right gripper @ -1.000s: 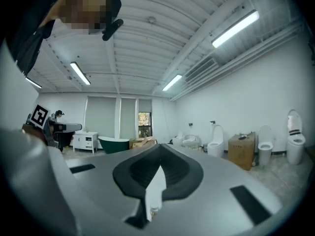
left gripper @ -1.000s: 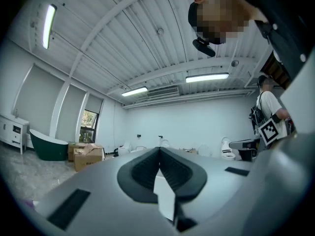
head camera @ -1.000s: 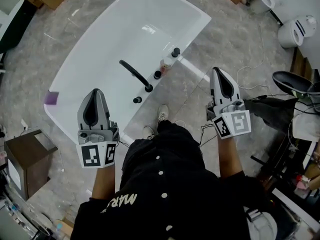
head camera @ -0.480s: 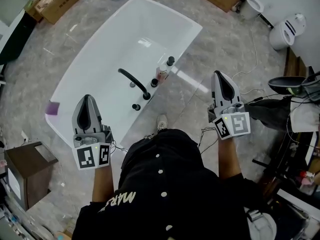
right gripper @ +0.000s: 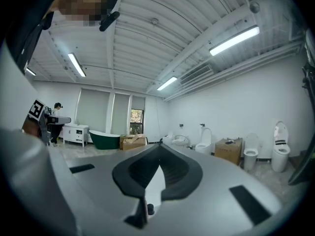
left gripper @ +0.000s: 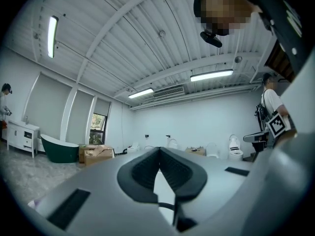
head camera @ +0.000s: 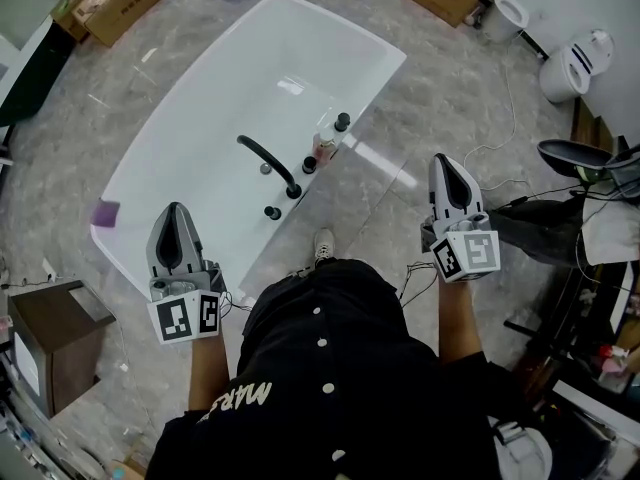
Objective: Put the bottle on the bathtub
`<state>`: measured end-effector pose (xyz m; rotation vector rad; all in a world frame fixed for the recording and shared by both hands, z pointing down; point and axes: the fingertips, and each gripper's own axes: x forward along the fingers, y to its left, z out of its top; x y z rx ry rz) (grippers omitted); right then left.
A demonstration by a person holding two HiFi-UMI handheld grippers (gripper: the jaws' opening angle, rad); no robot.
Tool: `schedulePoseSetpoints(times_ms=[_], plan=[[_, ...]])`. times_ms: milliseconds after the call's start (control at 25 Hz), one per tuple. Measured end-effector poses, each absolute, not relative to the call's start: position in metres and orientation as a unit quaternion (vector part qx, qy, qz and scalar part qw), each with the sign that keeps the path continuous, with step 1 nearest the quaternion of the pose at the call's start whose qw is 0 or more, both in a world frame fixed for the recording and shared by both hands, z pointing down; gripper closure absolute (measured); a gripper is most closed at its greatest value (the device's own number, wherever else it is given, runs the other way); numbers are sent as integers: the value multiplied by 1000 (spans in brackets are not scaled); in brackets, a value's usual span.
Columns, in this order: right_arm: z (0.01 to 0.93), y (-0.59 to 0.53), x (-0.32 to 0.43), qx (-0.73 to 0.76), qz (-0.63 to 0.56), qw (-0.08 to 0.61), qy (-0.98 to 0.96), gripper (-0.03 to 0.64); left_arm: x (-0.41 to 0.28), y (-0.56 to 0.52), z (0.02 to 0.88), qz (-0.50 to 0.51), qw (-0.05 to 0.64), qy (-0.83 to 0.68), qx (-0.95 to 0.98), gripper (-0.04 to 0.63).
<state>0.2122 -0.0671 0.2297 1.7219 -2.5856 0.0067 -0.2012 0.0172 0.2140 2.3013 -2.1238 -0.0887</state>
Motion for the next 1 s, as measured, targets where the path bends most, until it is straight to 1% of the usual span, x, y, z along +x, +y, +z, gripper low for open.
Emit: schedulePoseSetpoints(times_ms=[1000], plan=[[242, -72, 202, 536, 3, 22, -844, 615, -186, 13, 208, -27, -7, -668, 743, 584]])
